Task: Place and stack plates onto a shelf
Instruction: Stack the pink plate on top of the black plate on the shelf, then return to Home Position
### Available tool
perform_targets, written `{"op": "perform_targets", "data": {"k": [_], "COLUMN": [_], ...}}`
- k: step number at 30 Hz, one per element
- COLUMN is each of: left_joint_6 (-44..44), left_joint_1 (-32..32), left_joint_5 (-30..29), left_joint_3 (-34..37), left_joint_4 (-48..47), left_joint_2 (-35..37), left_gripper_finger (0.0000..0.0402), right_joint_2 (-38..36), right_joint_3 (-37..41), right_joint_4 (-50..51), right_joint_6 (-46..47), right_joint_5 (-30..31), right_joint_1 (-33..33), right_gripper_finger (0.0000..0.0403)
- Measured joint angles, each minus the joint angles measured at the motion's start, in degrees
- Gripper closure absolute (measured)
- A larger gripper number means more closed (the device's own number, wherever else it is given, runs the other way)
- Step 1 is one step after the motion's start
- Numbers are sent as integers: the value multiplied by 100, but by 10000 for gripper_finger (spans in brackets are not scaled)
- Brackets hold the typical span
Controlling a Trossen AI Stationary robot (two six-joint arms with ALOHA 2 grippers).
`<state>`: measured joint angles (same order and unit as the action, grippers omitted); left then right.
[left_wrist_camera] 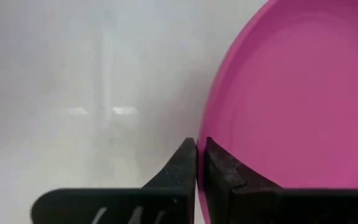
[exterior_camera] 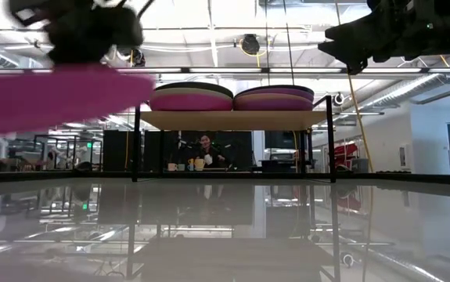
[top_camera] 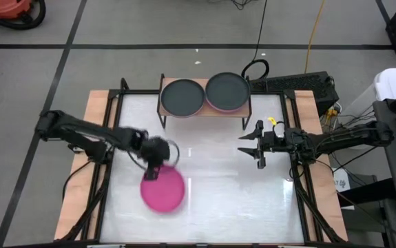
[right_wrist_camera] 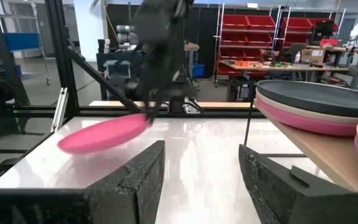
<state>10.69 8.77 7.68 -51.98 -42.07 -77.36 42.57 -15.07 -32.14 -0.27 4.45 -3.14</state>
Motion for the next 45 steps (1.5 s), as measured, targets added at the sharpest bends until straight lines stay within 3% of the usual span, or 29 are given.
{"op": "perform_targets", "data": {"k": [5, 9, 14, 18, 26, 32, 41, 45], "left_joint_6": [-578, -615, -434, -249, -425, -506, -802, -807], "left_joint_1": [-1220, -2464, -4043, -4817, -5581, -5825, -5699, -5718], "left_joint_5": [-724, -923, -248, 601, 736, 716, 500, 471], "left_joint_3": [-763, -1300, -1976, -2419, -3584, -3780, -3780, -3846], "left_joint_4": [47, 894, 1227, 870, -429, -758, -778, -846], "left_joint_2": [690, 1049, 816, 153, -1134, -1385, -1388, -1282], "left_gripper_finger": [391, 391, 391, 391, 391, 386, 244, 213], "right_joint_2": [-2, -2, -2, 0, 0, 0, -1, 0], "right_joint_3": [0, 0, 0, 0, 0, 0, 0, 0], "right_joint_4": [-12, 9, 13, 22, 83, 79, 68, 70], "right_joint_6": [6, 22, 12, -63, -88, -88, -46, -42], "right_joint_5": [0, -1, -2, 0, -1, 0, -2, -4], "right_joint_1": [0, 1, 2, 2, 2, 2, 2, 2], "right_gripper_finger": [218, 218, 218, 218, 218, 218, 218, 218]}}
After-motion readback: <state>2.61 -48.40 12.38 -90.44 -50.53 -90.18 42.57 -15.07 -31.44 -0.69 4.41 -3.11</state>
